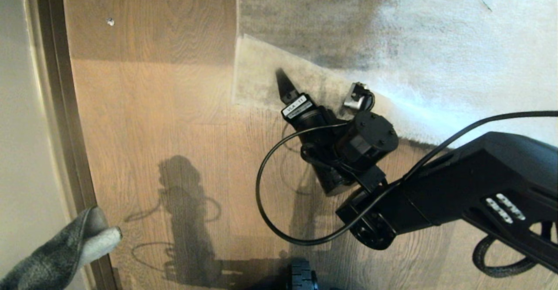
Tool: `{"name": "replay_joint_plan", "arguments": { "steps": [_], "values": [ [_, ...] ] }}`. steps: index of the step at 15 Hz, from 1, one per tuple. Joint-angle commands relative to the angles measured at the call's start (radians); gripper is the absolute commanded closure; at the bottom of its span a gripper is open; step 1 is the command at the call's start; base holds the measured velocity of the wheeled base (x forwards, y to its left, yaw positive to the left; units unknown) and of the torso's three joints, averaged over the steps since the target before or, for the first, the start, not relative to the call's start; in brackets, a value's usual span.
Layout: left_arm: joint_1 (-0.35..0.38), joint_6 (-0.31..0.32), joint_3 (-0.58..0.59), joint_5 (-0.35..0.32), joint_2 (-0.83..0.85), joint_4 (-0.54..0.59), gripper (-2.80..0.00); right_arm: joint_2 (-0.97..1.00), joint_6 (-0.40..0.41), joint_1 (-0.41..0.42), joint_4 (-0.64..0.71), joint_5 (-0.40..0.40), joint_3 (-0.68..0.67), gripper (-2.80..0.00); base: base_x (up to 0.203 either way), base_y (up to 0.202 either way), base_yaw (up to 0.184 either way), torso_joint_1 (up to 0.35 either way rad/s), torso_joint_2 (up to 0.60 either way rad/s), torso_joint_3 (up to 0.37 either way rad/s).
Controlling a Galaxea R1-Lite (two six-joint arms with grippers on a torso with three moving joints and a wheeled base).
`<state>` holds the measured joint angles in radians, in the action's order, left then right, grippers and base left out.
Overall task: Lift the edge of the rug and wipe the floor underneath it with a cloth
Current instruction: Lift up the carpet
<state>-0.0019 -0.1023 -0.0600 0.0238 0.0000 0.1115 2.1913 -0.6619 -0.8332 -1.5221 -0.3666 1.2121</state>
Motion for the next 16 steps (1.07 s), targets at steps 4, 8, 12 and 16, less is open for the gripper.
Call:
{"name": "replay_joint_plan", "arguments": {
  "steps": [4,8,12,16],
  "values": [
    [0.0,-0.002,0.0,0.001,0.0,0.0,0.0,0.018,-0.004,-0.001,-0.043,0.002,0.025,-2.8,0.0,0.0,0.0,0.0,0.0,0.0],
    [0.0,-0.002,0.0,0.001,0.0,0.0,0.0,0.006,-0.002,0.0,-0.041,0.002,0.017,-2.8,0.0,0.0,0.0,0.0,0.0,0.0],
    [0.0,0.0,0.0,0.001,0.0,0.0,0.0,-0.002,-0.001,0.0,-0.039,0.0,0.023,-2.8,0.0,0.0,0.0,0.0,0.0,0.0],
    [0.0,0.0,0.0,0.001,0.0,0.0,0.0,-0.017,0.0,0.0,-0.04,0.0,0.006,-2.8,0.0,0.0,0.0,0.0,0.0,0.0]
  ]
}}
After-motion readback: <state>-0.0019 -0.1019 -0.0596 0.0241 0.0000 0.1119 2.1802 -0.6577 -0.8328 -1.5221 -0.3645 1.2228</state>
